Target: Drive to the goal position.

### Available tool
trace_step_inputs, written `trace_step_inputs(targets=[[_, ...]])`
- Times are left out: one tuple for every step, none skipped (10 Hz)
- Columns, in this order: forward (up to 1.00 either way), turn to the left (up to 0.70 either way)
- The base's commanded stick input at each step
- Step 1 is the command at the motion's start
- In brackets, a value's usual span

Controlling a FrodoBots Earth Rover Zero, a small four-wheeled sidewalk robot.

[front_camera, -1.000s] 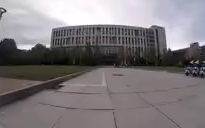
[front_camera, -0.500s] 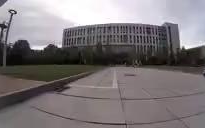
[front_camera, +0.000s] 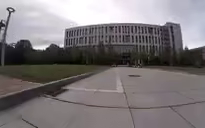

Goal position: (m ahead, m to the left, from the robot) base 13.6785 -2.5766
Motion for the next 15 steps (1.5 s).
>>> trace_step_inputs(targets=[[0.70, -0.09], [0.70, 0.00], [0.70, 0.00], [0.70, 0.00], [0.70, 0.00], [0.70, 0.00], [0.70, 0.00], [0.70, 0.00], [0.70, 0.00], [0.70, 0.00], [0.70, 0.00], [0.70, 0.00], [0.70, 0.00], [0.70, 0.00], [0.70, 0.00]])
